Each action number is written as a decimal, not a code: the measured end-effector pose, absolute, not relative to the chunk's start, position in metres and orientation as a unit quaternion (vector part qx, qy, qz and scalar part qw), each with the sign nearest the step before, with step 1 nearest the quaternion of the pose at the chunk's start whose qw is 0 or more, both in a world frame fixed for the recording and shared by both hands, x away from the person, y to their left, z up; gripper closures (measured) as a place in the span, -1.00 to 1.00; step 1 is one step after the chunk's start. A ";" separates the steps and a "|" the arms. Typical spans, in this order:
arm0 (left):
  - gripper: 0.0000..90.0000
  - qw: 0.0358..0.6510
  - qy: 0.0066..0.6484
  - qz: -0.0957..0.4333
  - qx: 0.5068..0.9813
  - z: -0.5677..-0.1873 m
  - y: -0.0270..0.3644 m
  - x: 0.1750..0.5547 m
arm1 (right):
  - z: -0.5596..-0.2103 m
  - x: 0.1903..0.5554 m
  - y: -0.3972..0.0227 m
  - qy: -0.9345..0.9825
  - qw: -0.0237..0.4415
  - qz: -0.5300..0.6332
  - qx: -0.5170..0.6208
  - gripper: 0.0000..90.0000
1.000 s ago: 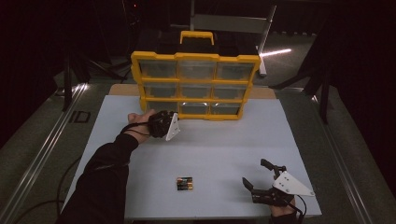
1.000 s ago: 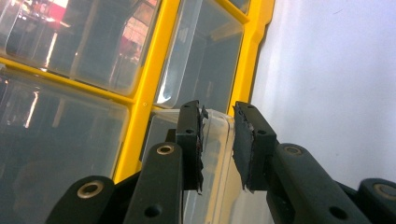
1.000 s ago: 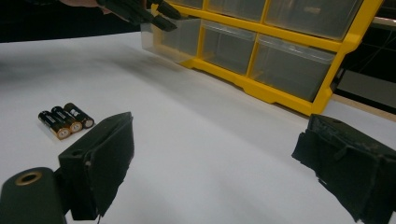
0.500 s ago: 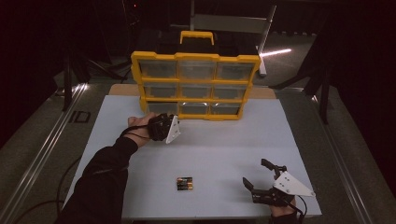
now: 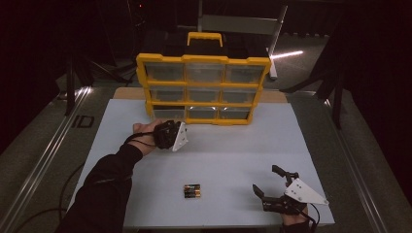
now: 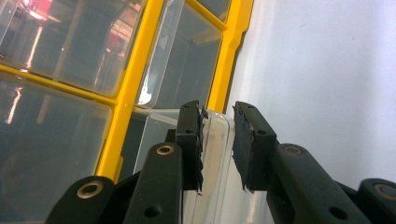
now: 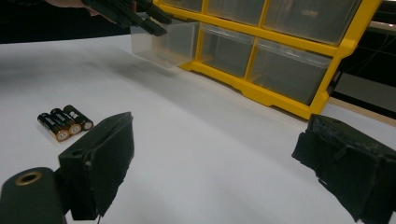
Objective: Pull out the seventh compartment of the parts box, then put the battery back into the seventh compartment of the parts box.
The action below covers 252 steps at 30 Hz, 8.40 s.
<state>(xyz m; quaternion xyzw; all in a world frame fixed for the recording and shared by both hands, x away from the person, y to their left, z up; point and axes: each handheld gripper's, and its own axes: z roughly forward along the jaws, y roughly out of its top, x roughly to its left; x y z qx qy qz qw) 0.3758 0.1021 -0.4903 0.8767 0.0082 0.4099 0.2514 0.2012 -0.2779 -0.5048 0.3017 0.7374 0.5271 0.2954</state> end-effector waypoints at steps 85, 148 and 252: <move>-0.62 0.398 0.182 0.264 0.860 -0.456 0.147 0.339 | -0.502 0.199 -0.277 0.739 0.301 0.524 0.298 -0.79; -1.00 0.478 0.302 0.152 0.811 -0.534 0.209 0.243 | -0.506 0.198 -0.277 0.742 0.295 0.522 0.301 -0.79; -1.00 0.519 0.104 0.079 0.845 -0.441 0.125 0.300 | -0.508 0.200 -0.275 0.748 0.295 0.515 0.297 -0.79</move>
